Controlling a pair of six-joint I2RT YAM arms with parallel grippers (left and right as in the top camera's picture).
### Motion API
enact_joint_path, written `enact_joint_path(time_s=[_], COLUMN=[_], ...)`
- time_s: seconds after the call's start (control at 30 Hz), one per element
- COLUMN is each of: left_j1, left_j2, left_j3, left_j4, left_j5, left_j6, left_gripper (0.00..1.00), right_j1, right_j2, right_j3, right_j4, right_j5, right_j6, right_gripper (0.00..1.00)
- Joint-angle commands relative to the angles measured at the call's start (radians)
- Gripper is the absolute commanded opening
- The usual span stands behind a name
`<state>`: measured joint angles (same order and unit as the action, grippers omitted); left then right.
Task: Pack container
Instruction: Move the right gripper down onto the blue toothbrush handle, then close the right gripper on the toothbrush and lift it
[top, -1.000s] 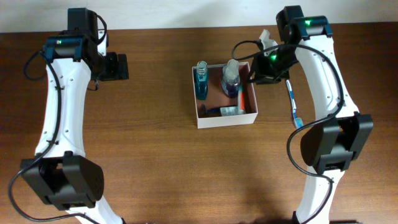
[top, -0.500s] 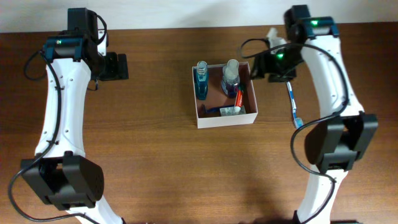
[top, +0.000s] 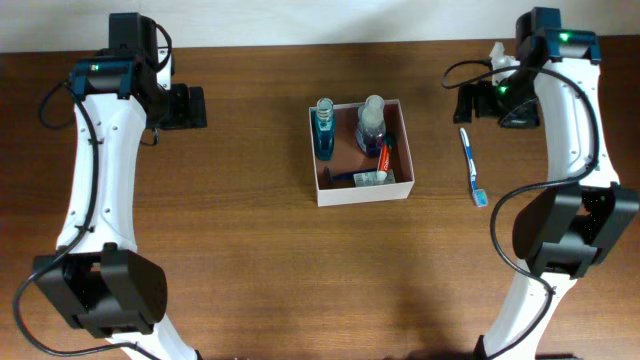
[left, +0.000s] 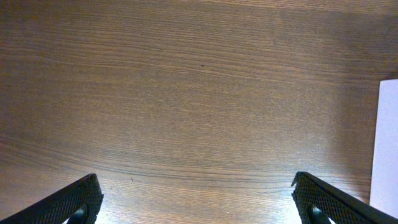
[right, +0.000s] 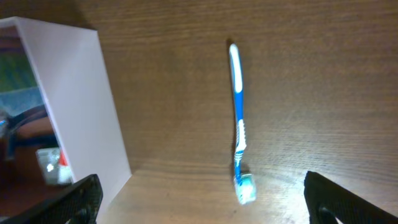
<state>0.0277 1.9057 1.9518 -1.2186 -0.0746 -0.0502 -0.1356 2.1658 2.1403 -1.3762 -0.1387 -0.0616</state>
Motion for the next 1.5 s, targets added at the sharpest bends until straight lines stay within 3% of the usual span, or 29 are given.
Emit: enact_joint_path(time_s=[0.0, 0.73, 1.03, 1.17, 1.4, 1.47], left_j1=[-0.001, 0.000, 0.000, -0.001, 0.000, 0.000], left_j2=[-0.002, -0.002, -0.002, -0.002, -0.002, -0.002], left_j3=[-0.005, -0.005, -0.005, -0.005, -0.005, -0.005], left_j4=[0.000, -0.001, 0.000, 0.000, -0.001, -0.001], left_j5=[0.008, 0.008, 0.008, 0.008, 0.008, 0.008], left_j6=[-0.006, -0.006, -0.006, -0.006, -0.006, -0.006], left_gripper=[0.99, 0.99, 0.99, 0.99, 0.99, 0.99], right_j1=[0.006, 0.014, 0.014, 0.014, 0.014, 0.014], right_j2=[0.030, 0.254, 0.277, 0.277, 0.277, 0.277], right_j3=[-0.035, -0.110, -0.122, -0.122, -0.122, -0.122], right_j4=[0.014, 0.061, 0.081, 0.087, 0.089, 0.090], right_j5=[0.072, 0.134, 0.137, 0.136, 0.135, 0.124], right_j6=[-0.013, -0.065, -0.062, -0.061, -0.034, -0.033], right_gripper=[1.00, 1.00, 0.88, 0.75, 0.25, 0.20])
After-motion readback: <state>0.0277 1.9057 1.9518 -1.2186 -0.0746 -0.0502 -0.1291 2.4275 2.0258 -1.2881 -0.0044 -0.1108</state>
